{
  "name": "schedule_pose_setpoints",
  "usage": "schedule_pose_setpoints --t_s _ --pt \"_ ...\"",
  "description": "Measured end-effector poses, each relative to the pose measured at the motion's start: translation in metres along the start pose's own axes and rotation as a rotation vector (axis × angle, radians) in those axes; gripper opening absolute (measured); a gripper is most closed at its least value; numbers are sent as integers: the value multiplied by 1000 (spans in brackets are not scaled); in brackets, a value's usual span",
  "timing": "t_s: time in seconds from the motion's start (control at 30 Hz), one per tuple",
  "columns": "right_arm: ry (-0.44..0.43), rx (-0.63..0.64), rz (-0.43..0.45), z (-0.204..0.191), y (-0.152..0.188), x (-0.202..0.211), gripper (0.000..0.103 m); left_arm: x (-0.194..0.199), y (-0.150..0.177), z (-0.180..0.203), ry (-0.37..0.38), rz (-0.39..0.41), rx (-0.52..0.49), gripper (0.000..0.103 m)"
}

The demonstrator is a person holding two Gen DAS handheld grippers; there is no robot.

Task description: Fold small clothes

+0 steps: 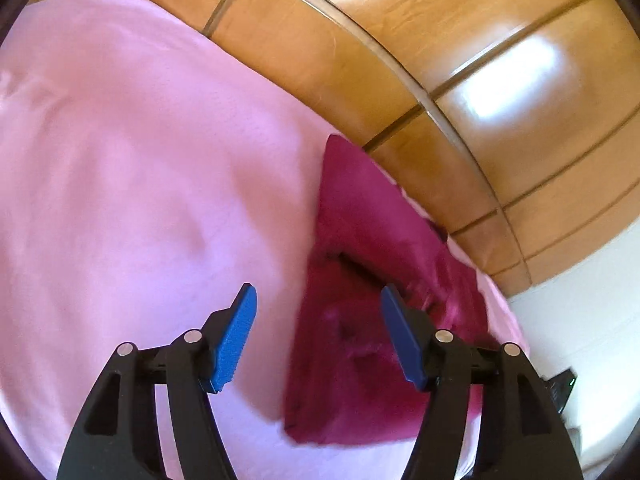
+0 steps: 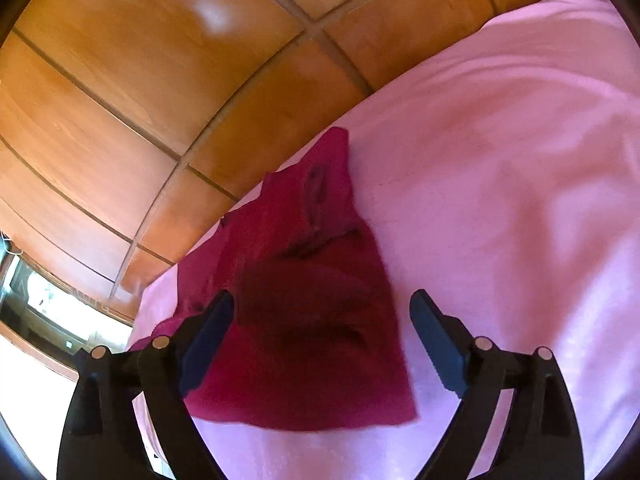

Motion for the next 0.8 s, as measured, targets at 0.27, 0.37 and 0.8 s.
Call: schedule_pose_setpoints --t_s 0.27,0.37,0.8 --pt "147 100 -82 20 55 -16 66 -15 61 -7 -3 -79 -129 65" --pt "156 113 -55 16 52 -22 43 -20 62 4 11 -92 -143 46" --pt "120 138 -53 -13 70 4 10 -4 78 13 30 -96 -149 10"
Point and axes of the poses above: each gripper's, at about its wrist camera, not at the fingertips, and x roughly against the way its jaws point, z to its right, y to its underside, the point moved 10 cm from there along -x, roughly the way its jaws point, and after that the axes turned 15 degrees about -z, right-handed, at the moved point
